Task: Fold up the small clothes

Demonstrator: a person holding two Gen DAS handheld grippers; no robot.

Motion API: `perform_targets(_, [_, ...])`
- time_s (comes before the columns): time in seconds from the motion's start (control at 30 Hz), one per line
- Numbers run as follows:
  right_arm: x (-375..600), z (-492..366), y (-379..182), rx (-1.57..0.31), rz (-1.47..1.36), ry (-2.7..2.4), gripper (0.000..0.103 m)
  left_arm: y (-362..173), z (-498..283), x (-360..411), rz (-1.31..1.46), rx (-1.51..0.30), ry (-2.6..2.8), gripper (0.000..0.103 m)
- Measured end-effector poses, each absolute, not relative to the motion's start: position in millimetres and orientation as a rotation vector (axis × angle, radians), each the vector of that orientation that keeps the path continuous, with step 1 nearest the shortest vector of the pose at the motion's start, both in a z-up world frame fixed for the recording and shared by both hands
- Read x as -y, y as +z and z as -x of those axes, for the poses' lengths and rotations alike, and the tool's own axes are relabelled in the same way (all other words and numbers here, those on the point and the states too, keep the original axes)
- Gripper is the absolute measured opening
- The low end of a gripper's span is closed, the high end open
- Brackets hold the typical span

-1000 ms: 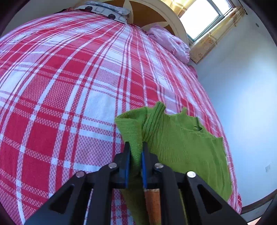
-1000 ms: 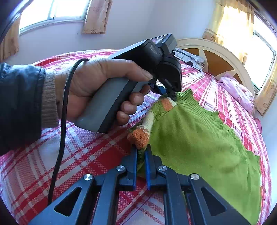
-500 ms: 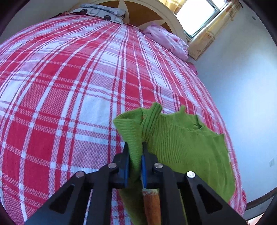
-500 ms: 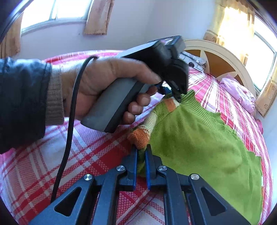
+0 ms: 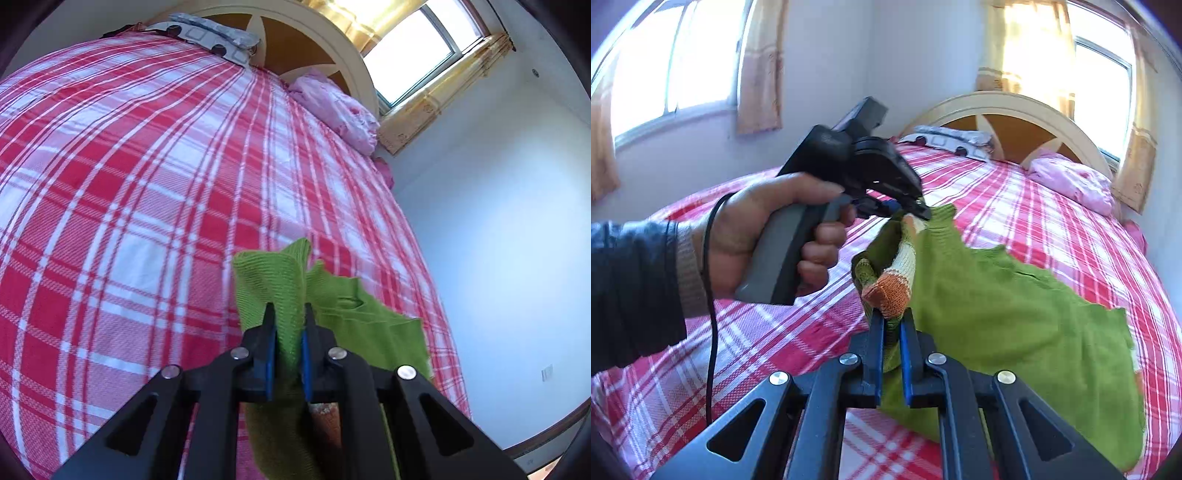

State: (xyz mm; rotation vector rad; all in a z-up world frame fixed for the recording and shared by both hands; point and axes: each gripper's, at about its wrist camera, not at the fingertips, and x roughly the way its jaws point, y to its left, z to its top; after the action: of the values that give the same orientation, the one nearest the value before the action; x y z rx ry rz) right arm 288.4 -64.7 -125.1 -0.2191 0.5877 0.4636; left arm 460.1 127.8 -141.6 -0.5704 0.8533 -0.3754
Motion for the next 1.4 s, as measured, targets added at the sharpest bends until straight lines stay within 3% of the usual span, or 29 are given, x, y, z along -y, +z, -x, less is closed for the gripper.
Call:
perform_targets(0.4, [149,-288,-115,-0.569,0.084,0.383,0.006,-109,-463,-55,0.515,-0.819,-0.446,0.012])
perform_targets(1.4, [285,-273,-145,-0.637,-0.150,0.245,0.006,-117,-479,110,0.321,-0.907,-0.562,0.011])
